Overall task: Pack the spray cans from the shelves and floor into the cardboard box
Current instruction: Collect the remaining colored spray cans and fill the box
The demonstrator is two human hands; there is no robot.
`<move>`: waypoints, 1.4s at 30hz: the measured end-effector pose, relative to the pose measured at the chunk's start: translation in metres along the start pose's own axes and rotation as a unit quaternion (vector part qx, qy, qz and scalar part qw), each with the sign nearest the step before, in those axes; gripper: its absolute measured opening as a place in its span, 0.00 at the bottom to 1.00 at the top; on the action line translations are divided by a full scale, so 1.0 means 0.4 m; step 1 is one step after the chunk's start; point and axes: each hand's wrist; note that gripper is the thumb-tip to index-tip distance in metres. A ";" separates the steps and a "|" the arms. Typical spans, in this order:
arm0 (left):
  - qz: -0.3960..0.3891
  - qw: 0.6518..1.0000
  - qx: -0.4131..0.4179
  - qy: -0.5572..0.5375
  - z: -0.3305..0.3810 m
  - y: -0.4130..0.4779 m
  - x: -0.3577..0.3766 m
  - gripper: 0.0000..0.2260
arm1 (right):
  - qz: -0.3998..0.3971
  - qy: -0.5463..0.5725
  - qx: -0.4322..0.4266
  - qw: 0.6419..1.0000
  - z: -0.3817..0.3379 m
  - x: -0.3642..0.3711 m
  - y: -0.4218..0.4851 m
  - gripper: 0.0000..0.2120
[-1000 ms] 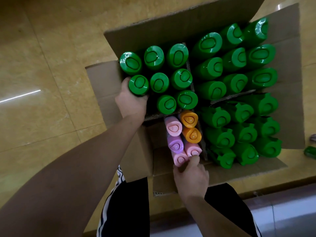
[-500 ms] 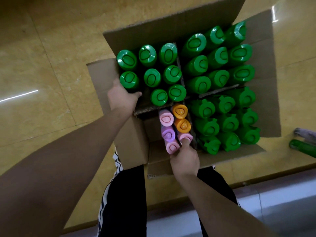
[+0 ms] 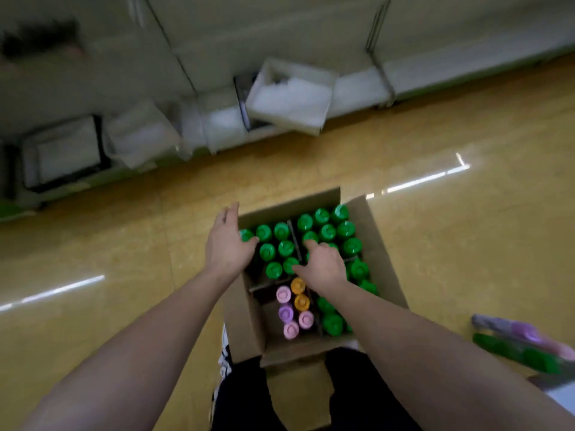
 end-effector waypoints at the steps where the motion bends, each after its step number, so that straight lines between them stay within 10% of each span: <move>1: 0.013 1.000 0.011 -0.002 0.060 -0.026 -0.059 0.38 | 0.004 -0.013 -0.019 1.000 -0.018 -0.080 -0.019 0.32; 17: 0.107 0.951 0.289 0.018 0.803 -0.234 -0.512 0.36 | 0.277 -0.052 -0.036 0.959 -0.006 -0.944 -0.370 0.38; 29: 0.039 0.894 0.443 0.048 1.348 -0.306 -0.303 0.37 | 0.384 -0.017 0.089 0.919 0.472 -1.256 -0.463 0.38; 42: -0.072 0.905 0.416 0.050 2.052 -0.264 0.156 0.36 | 0.328 0.025 0.166 0.930 1.165 -1.619 -0.338 0.38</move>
Point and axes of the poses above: each hand's wrist, its own y-axis towards the middle knuckle, its own x-axis out of the palm, z = x × y, and after that the axes turned 1 degree about -z, right-handed
